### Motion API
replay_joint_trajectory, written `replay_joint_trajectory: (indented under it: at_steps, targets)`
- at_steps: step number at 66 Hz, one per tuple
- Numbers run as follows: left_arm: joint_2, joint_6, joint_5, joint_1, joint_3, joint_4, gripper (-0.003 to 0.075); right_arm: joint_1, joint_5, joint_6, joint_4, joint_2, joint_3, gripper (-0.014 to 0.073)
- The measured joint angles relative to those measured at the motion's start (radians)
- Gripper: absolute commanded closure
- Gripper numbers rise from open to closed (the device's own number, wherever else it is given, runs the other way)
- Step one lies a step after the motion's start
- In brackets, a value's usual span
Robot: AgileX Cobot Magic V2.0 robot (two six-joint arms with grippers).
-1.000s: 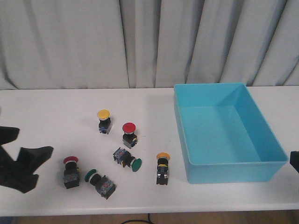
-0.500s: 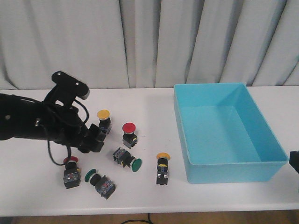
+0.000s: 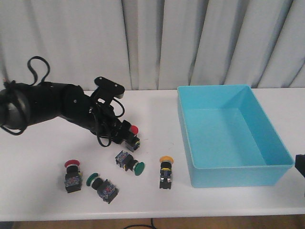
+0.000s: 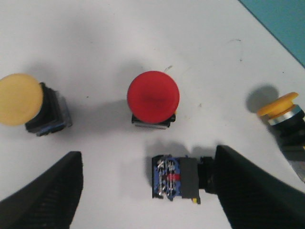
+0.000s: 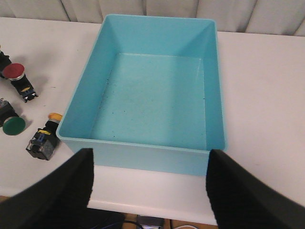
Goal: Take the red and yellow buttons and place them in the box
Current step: 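Reach the left gripper down and grasp the red-capped button, then lift the red button with the left gripper toward the right gripper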
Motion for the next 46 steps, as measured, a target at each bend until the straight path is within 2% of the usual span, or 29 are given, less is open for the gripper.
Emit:
replay_joint_trajectory:
  at_steps: [17, 34, 40, 46]
  targets:
    - [0.175, 0.030, 0.020, -0.023, -0.173, -0.004, 0.0185, 0.000, 0.000, 0.000, 0.000, 0.000, 0.000, 0.0096]
    - [0.297, 0.028, 0.021, -0.020, -0.281, -0.003, 0.0188, 0.000, 0.000, 0.000, 0.000, 0.000, 0.000, 0.0096]
    - [0.319, 0.026, 0.021, -0.020, -0.293, -0.003, 0.0216, 0.000, 0.000, 0.000, 0.000, 0.000, 0.000, 0.0096]
    - [0.328, 0.025, 0.021, -0.020, -0.293, -0.003, 0.0279, 0.000, 0.000, 0.000, 0.000, 0.000, 0.000, 0.0096]
